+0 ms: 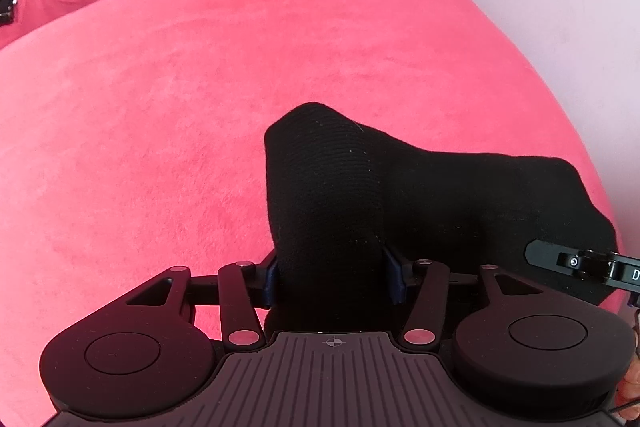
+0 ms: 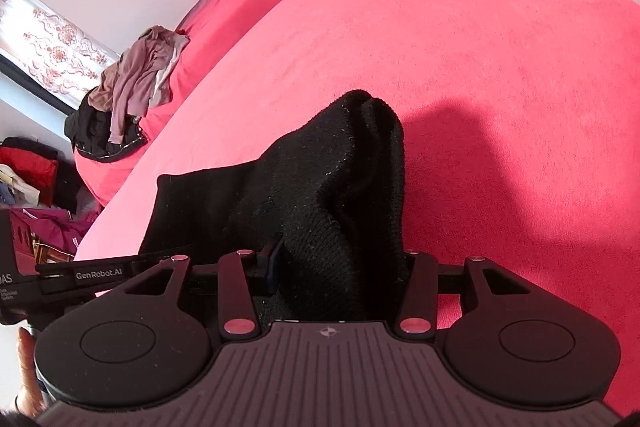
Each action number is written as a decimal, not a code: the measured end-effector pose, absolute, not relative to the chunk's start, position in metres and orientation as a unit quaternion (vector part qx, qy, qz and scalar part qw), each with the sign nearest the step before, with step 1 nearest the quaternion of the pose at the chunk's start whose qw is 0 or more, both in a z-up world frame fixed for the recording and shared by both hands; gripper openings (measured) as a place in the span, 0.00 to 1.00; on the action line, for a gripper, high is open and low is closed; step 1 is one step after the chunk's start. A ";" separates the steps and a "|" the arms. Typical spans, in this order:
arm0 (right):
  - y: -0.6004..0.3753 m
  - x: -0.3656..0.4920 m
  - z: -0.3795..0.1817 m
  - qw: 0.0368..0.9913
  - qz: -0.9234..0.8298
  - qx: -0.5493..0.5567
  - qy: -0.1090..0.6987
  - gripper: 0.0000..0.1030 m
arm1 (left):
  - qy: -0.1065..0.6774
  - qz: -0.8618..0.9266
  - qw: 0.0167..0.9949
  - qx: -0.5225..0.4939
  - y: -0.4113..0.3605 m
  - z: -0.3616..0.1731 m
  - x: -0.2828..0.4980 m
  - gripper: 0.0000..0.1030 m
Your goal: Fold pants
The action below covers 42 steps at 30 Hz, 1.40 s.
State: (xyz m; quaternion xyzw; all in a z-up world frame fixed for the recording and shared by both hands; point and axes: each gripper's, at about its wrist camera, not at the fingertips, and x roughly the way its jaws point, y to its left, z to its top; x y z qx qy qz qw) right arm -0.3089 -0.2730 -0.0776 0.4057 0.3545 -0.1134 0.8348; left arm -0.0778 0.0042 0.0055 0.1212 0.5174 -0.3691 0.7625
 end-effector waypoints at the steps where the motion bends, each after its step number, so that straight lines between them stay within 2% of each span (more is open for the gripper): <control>1: -0.272 -0.309 -0.074 0.839 -0.110 0.400 0.353 0.49 | 0.516 -0.372 0.762 0.118 0.006 0.008 -0.076 1.00; 3: -0.272 -0.306 -0.073 0.841 -0.114 0.385 0.362 0.51 | 0.526 -0.371 0.757 0.111 0.009 0.001 -0.072 1.00; 6: -0.276 -0.298 -0.083 0.826 -0.142 0.384 0.386 0.62 | 0.547 -0.369 0.746 0.089 0.014 -0.009 -0.061 1.00; 11: -0.293 -0.314 -0.070 0.818 -0.193 0.406 0.358 0.76 | 0.544 -0.369 0.751 0.063 0.036 0.007 -0.039 1.00; 16: -0.281 -0.331 -0.033 0.859 -0.285 0.296 0.304 0.76 | 0.516 -0.344 0.782 0.061 0.055 0.031 -0.035 1.00; 18: -0.257 -0.323 -0.020 0.893 -0.265 0.213 0.296 0.68 | 0.498 -0.352 0.790 0.063 0.050 0.041 -0.038 1.00; 20: -0.230 -0.310 -0.015 0.916 -0.215 0.159 0.299 0.45 | 0.491 -0.378 0.784 0.048 0.039 0.047 -0.041 1.00; 22: -0.209 -0.296 -0.020 0.923 -0.168 0.140 0.316 0.40 | 0.488 -0.397 0.776 0.048 0.023 0.047 -0.045 1.00; 25: -0.193 -0.278 -0.037 0.920 -0.148 0.125 0.341 0.40 | 0.487 -0.417 0.766 0.060 -0.006 0.027 -0.054 1.00; 27: -0.195 -0.275 -0.051 0.910 -0.159 0.119 0.365 0.39 | 0.498 -0.387 0.769 0.102 -0.019 0.006 -0.052 1.00; 29: -0.207 -0.281 -0.054 0.902 -0.181 0.132 0.368 0.19 | 0.492 -0.388 0.771 0.111 -0.016 0.000 -0.051 1.00; 30: -0.213 -0.288 -0.050 0.901 -0.189 0.151 0.360 0.19 | 0.492 -0.386 0.772 0.111 -0.012 0.005 -0.051 1.00; 31: -0.216 -0.293 -0.044 0.900 -0.206 0.152 0.354 0.25 | 0.491 -0.382 0.775 0.111 -0.007 0.012 -0.052 1.00; 32: -0.221 -0.305 -0.038 0.901 -0.221 0.137 0.348 0.40 | 0.487 -0.382 0.778 0.108 0.000 0.019 -0.054 1.00; 33: -0.216 -0.308 -0.033 0.905 -0.227 0.116 0.342 0.46 | 0.482 -0.384 0.781 0.104 0.006 0.025 -0.056 1.00; 34: -0.212 -0.310 -0.030 0.909 -0.219 0.106 0.339 0.49 | 0.479 -0.385 0.783 0.099 0.010 0.026 -0.059 1.00; 37: -0.191 -0.316 -0.032 0.917 -0.171 0.098 0.345 0.48 | 0.479 -0.384 0.783 0.103 0.019 0.025 -0.075 1.00; 40: -0.176 -0.315 -0.050 0.902 -0.183 0.081 0.382 0.49 | 0.489 -0.366 0.780 0.138 0.021 0.005 -0.086 1.00; 42: -0.173 -0.324 -0.056 0.900 -0.198 0.070 0.383 0.59 | 0.500 -0.366 0.775 0.127 0.030 -0.002 -0.089 1.00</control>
